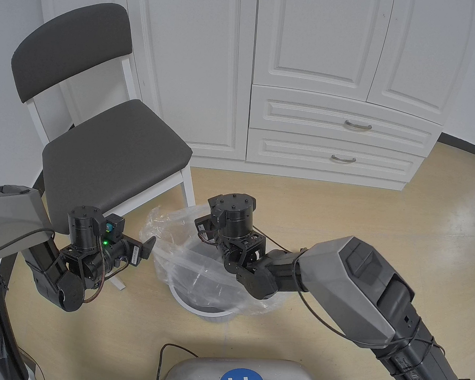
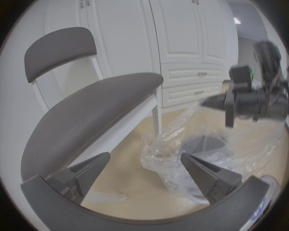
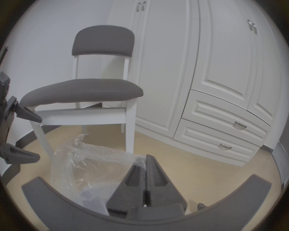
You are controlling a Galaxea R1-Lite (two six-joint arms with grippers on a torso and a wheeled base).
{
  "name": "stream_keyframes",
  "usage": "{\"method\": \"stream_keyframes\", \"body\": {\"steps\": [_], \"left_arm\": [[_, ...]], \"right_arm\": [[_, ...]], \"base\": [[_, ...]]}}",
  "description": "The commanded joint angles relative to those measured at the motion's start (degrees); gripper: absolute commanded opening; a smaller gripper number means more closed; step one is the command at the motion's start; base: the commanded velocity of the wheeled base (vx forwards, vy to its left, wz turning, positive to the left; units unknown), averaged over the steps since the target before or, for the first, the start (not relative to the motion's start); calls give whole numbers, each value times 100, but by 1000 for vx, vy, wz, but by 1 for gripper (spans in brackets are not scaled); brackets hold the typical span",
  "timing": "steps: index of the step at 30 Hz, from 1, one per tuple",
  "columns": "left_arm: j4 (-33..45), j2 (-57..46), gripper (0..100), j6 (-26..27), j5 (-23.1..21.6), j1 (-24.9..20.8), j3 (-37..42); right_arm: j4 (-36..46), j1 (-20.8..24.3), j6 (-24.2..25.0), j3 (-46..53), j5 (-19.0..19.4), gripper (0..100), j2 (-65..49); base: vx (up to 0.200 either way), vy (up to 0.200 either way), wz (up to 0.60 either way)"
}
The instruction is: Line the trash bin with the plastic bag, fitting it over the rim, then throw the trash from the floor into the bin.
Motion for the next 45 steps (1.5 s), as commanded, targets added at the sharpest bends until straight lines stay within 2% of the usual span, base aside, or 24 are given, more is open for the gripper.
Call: {"method": "stream_keyframes", "body": {"steps": [1,6,13,15,16,18,22,24,29,33,35,38,41,45], "left_arm": [[-338,62,100,-301,-3,-193,-41],[-391,106,100,-389,-3,-280,-24],[-373,97,100,-381,-126,-237,38],[-338,79,100,-354,-205,-219,99],[-338,79,100,-354,-205,-219,99],[-294,97,100,-328,-205,-193,108],[-285,150,100,-284,-196,-96,73],[-268,211,100,-249,-196,1,29],[-206,369,100,-196,-196,45,-6],[163,528,100,331,-187,308,-24],[269,695,100,402,-187,335,-85],[277,1178,100,419,-73,326,-428],[295,1899,100,428,252,291,-1263],[321,2303,100,393,305,282,-2036]], "right_arm": [[-304,-134,25,-211,-173,0,293],[-339,-380,-10,-195,-278,0,55],[-532,-468,-10,1800,-190,0,-1087],[-523,-468,-10,2635,-102,0,-1597],[-523,-468,-10,2635,-102,0,-1597],[-506,-450,-10,3540,82,0,-2107],[-427,-468,-72,4252,197,0,-2581],[-523,-538,-221,4314,285,0,-2643],[-629,-705,-169,3927,232,0,-2458],[-734,-723,-169,3865,232,0,-2414],[-769,-687,-169,3901,232,0,-2423],[-849,-635,-169,3936,223,0,-2450],[-849,-520,-169,4103,223,0,-2520],[-840,-380,-169,4410,241,0,-2546]], "base": [[0,0,0],[0,0,0],[0,0,0],[0,0,0],[0,0,0],[0,0,0],[0,0,0],[0,0,0],[0,0,0],[0,0,0],[0,0,0],[0,0,0],[0,0,0],[0,0,0]]}}
